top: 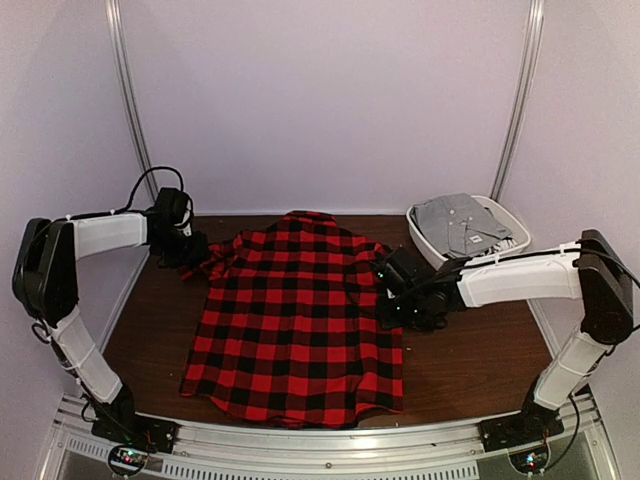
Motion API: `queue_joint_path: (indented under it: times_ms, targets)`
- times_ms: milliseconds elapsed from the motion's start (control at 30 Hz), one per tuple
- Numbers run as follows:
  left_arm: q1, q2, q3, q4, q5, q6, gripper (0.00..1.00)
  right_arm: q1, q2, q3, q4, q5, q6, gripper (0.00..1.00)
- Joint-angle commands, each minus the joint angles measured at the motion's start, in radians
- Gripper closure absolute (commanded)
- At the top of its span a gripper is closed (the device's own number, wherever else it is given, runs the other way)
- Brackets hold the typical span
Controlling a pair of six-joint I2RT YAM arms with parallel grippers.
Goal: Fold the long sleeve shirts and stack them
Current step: Flatten out the crumpled shirt at the center of the board.
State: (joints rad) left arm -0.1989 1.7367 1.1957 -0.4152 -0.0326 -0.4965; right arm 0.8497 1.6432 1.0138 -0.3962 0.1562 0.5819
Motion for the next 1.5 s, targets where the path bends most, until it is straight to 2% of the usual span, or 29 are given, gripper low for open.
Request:
queue_joint_path:
  times_ms: [0, 267, 400, 633, 967, 1233, 1467]
  targets:
    - [-0.095, -0.117, -0.111, 0.041, 0.100, -0.056, 0.37, 0.086, -0.030, -0.061, -0.009, -0.045, 0.090, 0.64]
    - [-0.237, -0.245, -0.370, 0.162, 0.236, -0.229, 0.37, 0.191, -0.017, -0.144, 0.039, -0.095, 0.169, 0.64]
    - [-0.290, -0.268, -0.453, 0.167, 0.241, -0.266, 0.38, 0.222, -0.014, -0.200, 0.062, -0.120, 0.200, 0.64]
    - [-0.295, -0.355, -0.577, 0.101, 0.192, -0.320, 0.38, 0.306, -0.009, -0.262, 0.061, -0.146, 0.266, 0.64]
    - [-0.294, -0.408, -0.643, -0.019, 0.112, -0.347, 0.37, 0.347, -0.068, -0.340, 0.030, -0.140, 0.321, 0.64]
    - [-0.295, -0.450, -0.697, -0.047, 0.083, -0.373, 0.37, 0.343, -0.081, -0.305, -0.023, -0.086, 0.314, 0.62]
    - [-0.295, -0.490, -0.647, -0.069, 0.080, -0.338, 0.37, 0.291, -0.167, -0.190, -0.140, 0.026, 0.284, 0.48]
